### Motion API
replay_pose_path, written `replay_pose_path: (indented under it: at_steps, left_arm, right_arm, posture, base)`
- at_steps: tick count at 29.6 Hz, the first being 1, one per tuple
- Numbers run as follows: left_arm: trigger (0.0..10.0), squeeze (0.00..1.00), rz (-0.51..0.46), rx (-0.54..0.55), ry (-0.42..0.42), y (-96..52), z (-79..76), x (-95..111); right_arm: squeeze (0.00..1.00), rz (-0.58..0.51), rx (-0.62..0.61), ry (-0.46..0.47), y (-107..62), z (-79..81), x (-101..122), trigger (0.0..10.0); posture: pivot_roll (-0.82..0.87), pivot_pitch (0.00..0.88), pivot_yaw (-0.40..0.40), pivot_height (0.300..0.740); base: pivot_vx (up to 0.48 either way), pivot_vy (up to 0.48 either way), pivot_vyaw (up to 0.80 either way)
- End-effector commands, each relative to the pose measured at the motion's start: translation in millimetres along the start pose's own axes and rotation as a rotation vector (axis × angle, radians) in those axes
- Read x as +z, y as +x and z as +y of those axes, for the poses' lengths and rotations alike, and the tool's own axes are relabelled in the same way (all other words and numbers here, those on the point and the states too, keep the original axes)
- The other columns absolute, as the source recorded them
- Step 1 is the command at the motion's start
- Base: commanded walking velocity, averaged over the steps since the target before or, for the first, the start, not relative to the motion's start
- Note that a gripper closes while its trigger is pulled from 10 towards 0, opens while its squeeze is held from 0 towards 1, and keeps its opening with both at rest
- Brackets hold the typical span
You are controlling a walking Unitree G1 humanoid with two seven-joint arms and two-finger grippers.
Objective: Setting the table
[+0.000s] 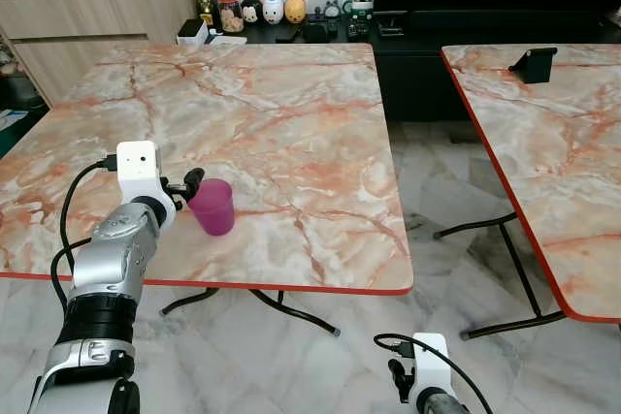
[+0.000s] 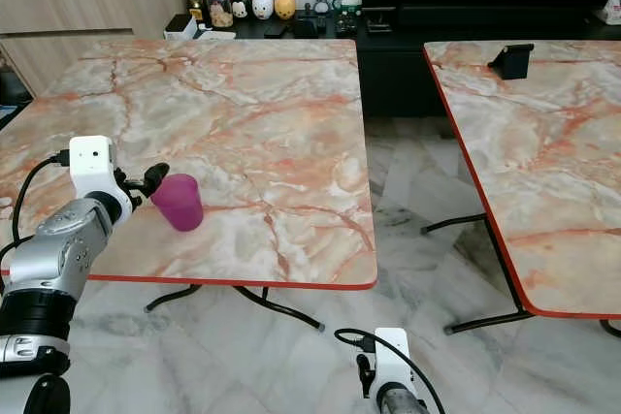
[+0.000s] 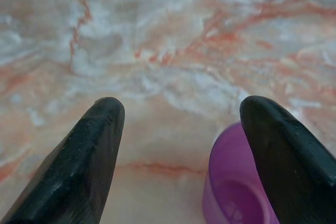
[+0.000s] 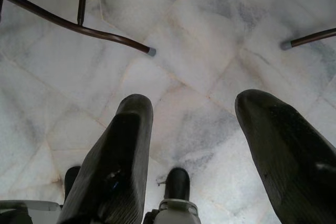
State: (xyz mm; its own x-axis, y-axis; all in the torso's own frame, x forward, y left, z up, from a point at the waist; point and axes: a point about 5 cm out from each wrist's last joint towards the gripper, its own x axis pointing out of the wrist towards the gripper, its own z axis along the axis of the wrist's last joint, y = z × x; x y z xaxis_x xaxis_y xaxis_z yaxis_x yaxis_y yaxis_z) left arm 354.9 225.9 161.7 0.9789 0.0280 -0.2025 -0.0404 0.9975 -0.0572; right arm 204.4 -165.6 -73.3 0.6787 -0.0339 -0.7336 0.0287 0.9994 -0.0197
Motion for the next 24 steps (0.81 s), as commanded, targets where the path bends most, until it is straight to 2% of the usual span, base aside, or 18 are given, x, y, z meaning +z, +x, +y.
replay_pose_path:
  at_steps: [1, 5, 24]
  left_arm:
    - [10.0, 0.00, 0.014, 0.012, 0.001, -0.2, 3.7, 2.7]
    - [10.0, 0.00, 0.068, -0.013, 0.004, 0.5, 0.7, -5.0]
    - [10.0, 0.00, 0.141, -0.044, 0.012, -1.7, -6.4, -15.4]
  right_arm:
    - [0.00, 0.014, -0.001, 0.013, -0.8, 0.6, -3.9, 10.0]
    - [0.00, 0.017, -0.003, 0.011, -0.8, 0.7, -4.2, 10.0]
    - [0.00, 0.017, -0.004, 0.015, -0.8, 0.9, -4.1, 10.0]
  posture:
    - [-0.01, 0.001, 0.045, 0.740]
    - [-0.01, 0.006, 0.046, 0.740]
    - [0.00, 0.004, 0.047, 0.740]
  base:
    - [0.000, 0.000, 0.00]
    - [0.000, 0.000, 0.00]
    - [0.000, 0.000, 0.00]
